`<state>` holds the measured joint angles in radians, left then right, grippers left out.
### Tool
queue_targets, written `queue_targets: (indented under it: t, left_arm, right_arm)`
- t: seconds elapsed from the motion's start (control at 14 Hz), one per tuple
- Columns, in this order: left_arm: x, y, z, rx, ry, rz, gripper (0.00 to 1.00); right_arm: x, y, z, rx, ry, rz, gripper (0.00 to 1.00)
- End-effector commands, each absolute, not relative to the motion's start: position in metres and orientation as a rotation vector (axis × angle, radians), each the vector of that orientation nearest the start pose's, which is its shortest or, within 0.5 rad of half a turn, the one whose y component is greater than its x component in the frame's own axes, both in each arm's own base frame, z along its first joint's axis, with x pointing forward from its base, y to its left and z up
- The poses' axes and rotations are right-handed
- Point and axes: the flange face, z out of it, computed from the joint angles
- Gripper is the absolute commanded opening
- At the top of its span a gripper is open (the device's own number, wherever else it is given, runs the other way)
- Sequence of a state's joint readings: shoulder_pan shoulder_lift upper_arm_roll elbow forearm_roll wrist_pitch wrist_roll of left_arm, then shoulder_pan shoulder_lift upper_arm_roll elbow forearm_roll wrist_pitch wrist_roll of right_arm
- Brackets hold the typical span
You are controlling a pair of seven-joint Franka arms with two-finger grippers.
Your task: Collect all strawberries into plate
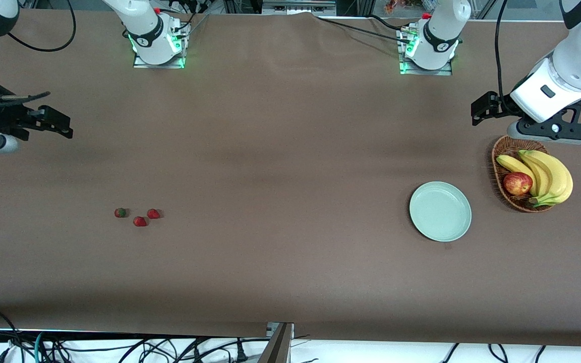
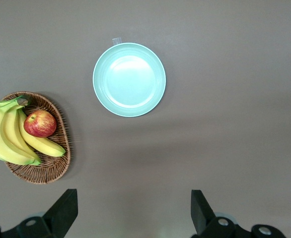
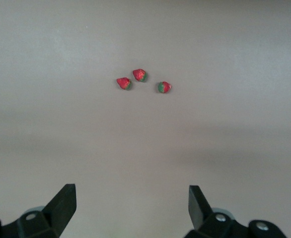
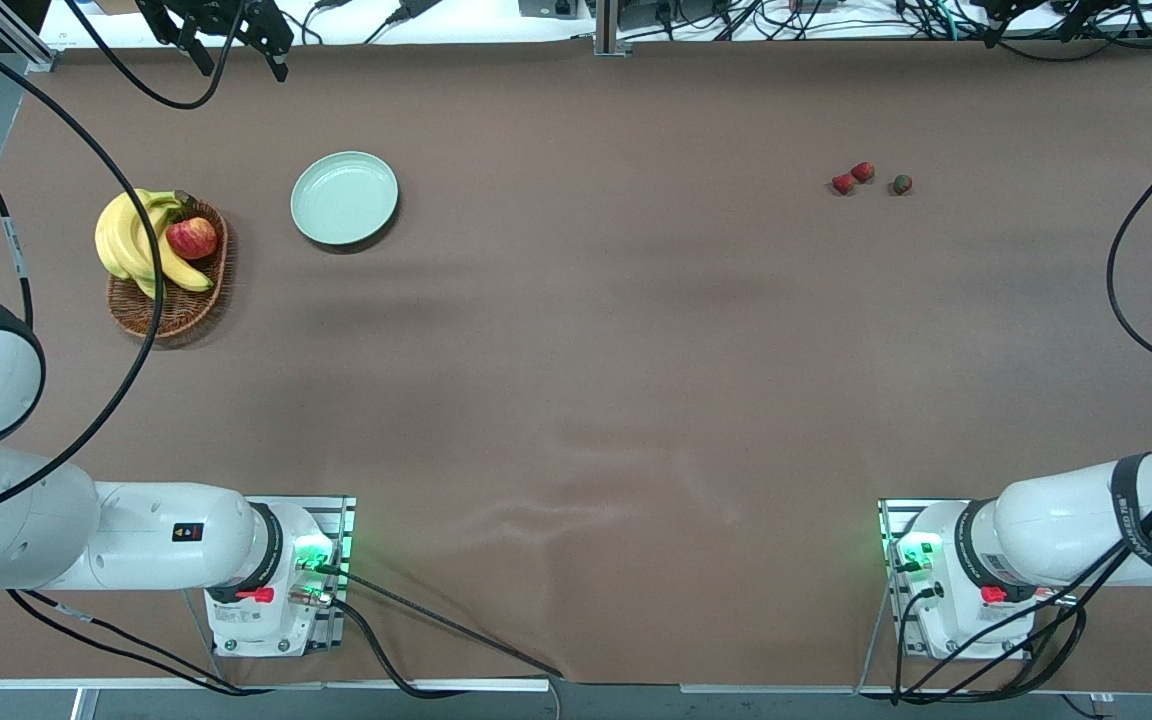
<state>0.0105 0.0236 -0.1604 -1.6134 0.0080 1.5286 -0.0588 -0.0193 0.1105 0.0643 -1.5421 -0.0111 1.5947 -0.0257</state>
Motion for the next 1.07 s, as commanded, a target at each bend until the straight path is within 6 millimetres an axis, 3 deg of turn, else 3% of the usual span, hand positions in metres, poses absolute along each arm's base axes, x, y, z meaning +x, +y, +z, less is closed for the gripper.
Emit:
queue_targets:
  t: [0.0, 0.14, 0.21, 0.36, 0.64, 0.86, 1.0]
  left_arm:
    - [0.553, -0.083, 0.586, -3.133, 0.174, 0.181, 1.0]
    - [0.555, -0.083, 0.584, -3.132, 0.178, 0.185, 1.0]
    - [0.557, -0.082, 0.581, -3.129, 0.176, 0.185, 1.0]
    - [0.558, -0.082, 0.581, -3.13, 0.176, 0.178, 1.0]
    - [0.558, -0.089, 0.58, -3.127, 0.195, 0.172, 1.0]
    - [0.558, -0.089, 0.579, -3.13, 0.195, 0.18, 1.0]
    - [0.558, -0.089, 0.579, -3.13, 0.193, 0.178, 1.0]
  right_arm:
    - [0.603, 0.026, 0.556, -3.146, -0.108, 0.117, 1.0]
    - [0.623, 0.032, 0.518, -3.151, -0.135, 0.139, 1.0]
    - [0.636, 0.041, 0.484, -3.15, -0.162, 0.167, 1.0]
    - [0.65, 0.048, 0.454, -3.147, -0.176, 0.162, 1.0]
    - [0.676, 0.081, 0.374, -3.131, -0.209, 0.133, 1.0]
    - [0.681, 0.092, 0.336, -3.14, -0.167, 0.152, 1.0]
    - [0.686, 0.089, 0.311, -3.139, -0.158, 0.147, 1.0]
